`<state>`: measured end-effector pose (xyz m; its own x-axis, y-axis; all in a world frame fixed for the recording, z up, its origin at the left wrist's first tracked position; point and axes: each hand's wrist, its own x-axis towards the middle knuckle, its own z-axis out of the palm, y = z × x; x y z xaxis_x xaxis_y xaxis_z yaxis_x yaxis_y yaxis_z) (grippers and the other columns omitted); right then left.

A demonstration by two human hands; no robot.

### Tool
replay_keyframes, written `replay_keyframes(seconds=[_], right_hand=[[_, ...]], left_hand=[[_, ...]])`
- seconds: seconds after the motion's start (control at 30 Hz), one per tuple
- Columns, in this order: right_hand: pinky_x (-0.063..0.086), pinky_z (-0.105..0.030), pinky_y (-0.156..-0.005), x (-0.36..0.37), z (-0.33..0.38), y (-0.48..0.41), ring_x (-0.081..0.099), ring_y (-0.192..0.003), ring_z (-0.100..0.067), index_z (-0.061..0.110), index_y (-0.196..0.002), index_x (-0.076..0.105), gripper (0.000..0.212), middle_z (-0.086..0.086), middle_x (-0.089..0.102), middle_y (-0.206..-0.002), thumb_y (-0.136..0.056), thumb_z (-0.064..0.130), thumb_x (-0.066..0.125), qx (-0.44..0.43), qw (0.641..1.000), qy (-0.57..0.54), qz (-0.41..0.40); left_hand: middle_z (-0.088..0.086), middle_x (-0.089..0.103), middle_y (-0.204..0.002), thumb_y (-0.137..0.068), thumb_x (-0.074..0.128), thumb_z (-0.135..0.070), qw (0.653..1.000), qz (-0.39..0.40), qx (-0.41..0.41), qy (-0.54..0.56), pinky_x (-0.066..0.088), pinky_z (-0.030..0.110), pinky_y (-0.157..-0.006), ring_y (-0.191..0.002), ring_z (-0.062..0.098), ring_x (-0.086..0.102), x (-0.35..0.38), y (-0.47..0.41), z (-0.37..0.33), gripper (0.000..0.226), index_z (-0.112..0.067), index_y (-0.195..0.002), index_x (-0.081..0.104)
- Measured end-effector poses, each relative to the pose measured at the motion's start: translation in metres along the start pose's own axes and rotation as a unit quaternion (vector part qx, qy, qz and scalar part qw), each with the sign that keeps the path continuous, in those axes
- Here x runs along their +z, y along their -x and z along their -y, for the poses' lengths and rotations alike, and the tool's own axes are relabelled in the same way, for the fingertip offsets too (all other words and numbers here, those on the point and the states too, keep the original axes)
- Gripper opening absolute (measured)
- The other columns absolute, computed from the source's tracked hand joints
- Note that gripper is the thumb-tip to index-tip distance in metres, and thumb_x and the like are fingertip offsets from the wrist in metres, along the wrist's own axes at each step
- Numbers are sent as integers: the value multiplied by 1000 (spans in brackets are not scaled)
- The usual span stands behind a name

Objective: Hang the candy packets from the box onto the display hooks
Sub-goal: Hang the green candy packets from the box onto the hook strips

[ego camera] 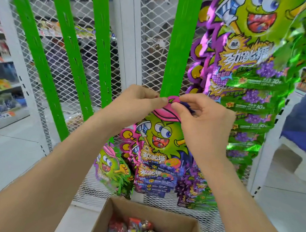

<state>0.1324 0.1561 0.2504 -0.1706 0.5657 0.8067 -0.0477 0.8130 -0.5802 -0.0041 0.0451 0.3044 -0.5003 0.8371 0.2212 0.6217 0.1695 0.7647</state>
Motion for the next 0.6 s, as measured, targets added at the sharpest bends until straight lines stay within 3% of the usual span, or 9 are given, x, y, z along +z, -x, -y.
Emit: replay_keyframes(seconds=[0.03, 0.07, 0.17, 0.23, 0.3, 0.37, 0.47, 0.6], right_hand=[[62, -34, -80, 0, 0, 0, 73, -78, 5, 23, -95, 82, 12, 21, 73, -78, -84, 22, 88, 0, 1000, -2, 0], [62, -34, -80, 1, 1, 1, 73, -78, 4, 23, -95, 82, 11, 21, 73, -79, -85, 22, 87, 0, 1000, -2, 1], [61, -35, -76, 0, 1, 0, 73, -74, -1, 22, -96, 83, 10, 16, 76, -80, -86, 22, 86, -10, 1000, 10, 2], [58, -38, -72, 1, 1, 0, 70, -71, -7, 22, -97, 83, 10, 10, 78, -82, -87, 25, 85, -35, 998, 51, 7], [57, -43, -71, 2, 0, 0, 71, -75, -18, 23, -101, 83, 12, 4, 79, -87, -90, 29, 82, -55, 993, 98, 30], [58, -45, -73, 3, -1, 1, 72, -82, -27, 23, -104, 82, 15, -1, 78, -92, -93, 32, 78, -69, 986, 139, 56], [57, -46, -74, 0, -1, 2, 71, -84, -32, 22, -105, 79, 17, -2, 78, -93, -93, 34, 77, -67, 979, 169, 96], [58, -47, -73, -1, -10, 11, 72, -84, -34, 19, -111, 76, 19, -5, 78, -94, -95, 29, 76, -85, 967, 203, 127]], left_hand=[[15, 75, -96, -100, 68, -52, 1000, 4, 8, 2, 47, 34, -106, -96, 21, 70, 0, 1, 0, 29, -29, -88, 82], [22, 73, -103, -101, 66, -52, 1000, 7, 8, 8, 45, 40, -108, -100, 28, 70, 0, 1, 1, 30, -30, -89, 82], [23, 73, -111, -103, 64, -51, 1000, 9, -6, 12, 44, 33, -96, -112, 36, 68, -1, 1, 0, 31, -27, -94, 82], [19, 73, -96, -104, 64, -46, 1000, 4, -6, 9, 43, 35, -86, -95, 32, 67, 1, 1, 0, 33, -22, -89, 80], [10, 57, -77, -106, 63, -41, 1000, 0, -6, -2, 38, 35, -75, -73, 22, 50, 2, 0, 2, 35, -15, -86, 75], [8, 50, -76, -107, 62, -38, 1000, 3, -5, -8, 35, 36, -73, -71, 19, 44, 4, -1, 6, 36, -10, -86, 72], [22, 67, -82, -106, 63, -37, 1000, 14, 11, -8, 41, 38, -77, -74, 21, 52, 6, -2, 13, 32, -13, -89, 73], [1, 80, -89, -106, 66, -21, 997, -7, 69, -14, 57, 34, -86, -85, 20, 75, 12, -3, 20, 13, -22, -97, 76]])
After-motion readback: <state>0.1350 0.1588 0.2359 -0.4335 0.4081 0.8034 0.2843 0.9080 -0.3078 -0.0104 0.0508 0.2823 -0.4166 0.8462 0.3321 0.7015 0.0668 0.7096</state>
